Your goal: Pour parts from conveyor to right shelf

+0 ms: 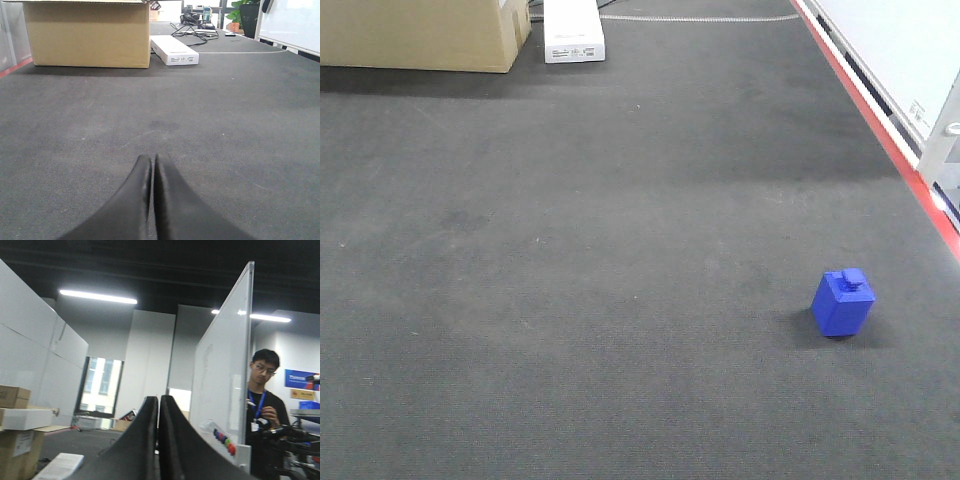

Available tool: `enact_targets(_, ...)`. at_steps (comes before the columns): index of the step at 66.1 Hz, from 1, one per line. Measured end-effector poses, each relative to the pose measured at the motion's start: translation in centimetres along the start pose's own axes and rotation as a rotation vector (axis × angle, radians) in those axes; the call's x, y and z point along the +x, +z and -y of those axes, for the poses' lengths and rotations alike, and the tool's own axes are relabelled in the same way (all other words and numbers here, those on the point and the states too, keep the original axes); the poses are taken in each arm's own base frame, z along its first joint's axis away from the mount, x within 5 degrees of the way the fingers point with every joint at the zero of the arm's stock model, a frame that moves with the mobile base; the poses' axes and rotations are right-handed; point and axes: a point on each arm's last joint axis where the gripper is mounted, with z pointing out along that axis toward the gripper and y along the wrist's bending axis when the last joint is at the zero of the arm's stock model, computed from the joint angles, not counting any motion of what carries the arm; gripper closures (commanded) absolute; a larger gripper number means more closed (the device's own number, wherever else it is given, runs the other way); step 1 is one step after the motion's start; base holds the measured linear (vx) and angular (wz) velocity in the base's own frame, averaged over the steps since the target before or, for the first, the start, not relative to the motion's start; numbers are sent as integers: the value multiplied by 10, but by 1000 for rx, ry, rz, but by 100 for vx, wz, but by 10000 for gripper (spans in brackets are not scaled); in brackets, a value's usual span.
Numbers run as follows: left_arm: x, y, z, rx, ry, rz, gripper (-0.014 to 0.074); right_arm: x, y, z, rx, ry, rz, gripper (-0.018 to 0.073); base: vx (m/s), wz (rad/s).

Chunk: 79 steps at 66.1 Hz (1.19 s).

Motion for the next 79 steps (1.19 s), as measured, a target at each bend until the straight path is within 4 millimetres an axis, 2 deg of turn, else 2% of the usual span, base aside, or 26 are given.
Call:
enact_targets(5,0,0,0,0,0,0,602,-21,19,7,14,-8,-83,559,0,0)
enact_targets(8,0,0,0,0,0,0,602,-24,34,9,18,-6,-168,553,0,0)
enact_targets(19,0,0,0,0,0,0,602,-7,85,11,16,15,-449,461,0,0)
enact_targets(25,0,0,0,0,0,0,602,15,108,9,3,15,-569,323,0,0)
enact_targets(38,0,0,0,0,0,0,602,55,128,3,-14,57,-761,-45,0,0)
enact_targets(46,0,0,0,0,0,0,602,65,132,1,-18,74,-804,-154,0,0)
enact_targets(69,0,0,0,0,0,0,602,75,137,-2,-20,107,-841,-125,0,0)
enact_targets(79,0,0,0,0,0,0,602,78,140,-2,-17,128,-951,-121,0,0)
